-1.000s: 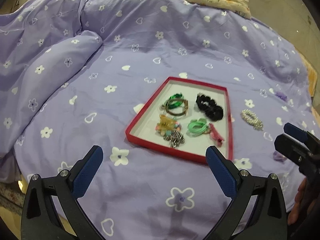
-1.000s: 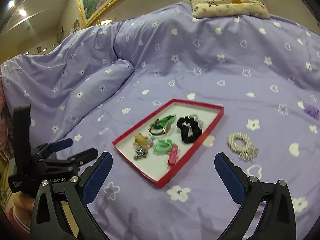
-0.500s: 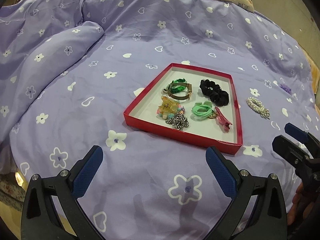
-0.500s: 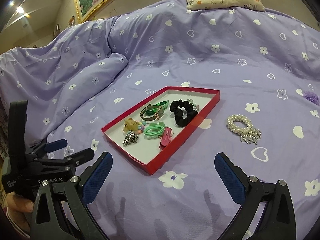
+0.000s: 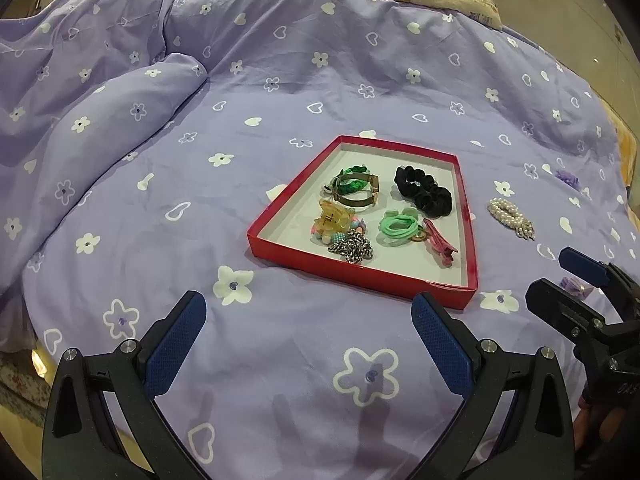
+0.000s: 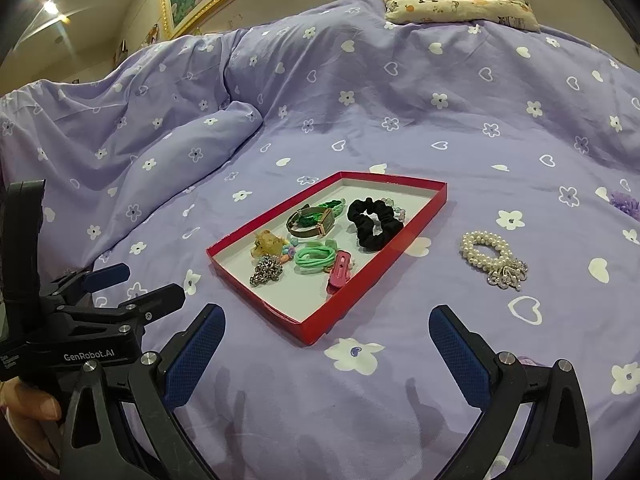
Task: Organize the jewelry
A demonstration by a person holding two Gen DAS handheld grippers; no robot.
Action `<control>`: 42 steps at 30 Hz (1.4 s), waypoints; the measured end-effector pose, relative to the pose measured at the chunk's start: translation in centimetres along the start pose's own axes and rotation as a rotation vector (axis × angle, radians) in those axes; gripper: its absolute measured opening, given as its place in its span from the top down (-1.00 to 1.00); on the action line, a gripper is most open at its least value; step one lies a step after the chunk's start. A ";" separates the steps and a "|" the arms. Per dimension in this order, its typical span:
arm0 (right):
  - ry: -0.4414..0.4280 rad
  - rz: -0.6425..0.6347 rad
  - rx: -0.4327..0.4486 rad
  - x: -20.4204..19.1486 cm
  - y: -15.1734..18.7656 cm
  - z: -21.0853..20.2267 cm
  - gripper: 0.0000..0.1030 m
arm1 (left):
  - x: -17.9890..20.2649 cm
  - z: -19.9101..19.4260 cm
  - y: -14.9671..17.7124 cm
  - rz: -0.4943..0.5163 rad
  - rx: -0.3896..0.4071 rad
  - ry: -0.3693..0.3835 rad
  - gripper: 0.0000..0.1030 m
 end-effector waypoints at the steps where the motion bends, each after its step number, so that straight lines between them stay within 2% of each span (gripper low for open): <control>1: 0.000 0.001 0.000 0.0 0.0 0.0 -1.00 | 0.1 0.0 0.0 0.001 -0.004 0.002 -1.00; 42: -0.005 -0.010 -0.011 -0.9 -0.2 0.0 -1.00 | -0.1 0.2 0.0 0.006 -0.015 -0.003 -1.00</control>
Point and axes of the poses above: each gripper's, at about its wrist camera, not at the fingertips, and z roughly the way its jaws point, x to its right, y to its underside, the point moved 3 cm from there along z, roughly the way its jaws point, and after that the axes turned 10 degrees about -z, right-handed, at the moved point
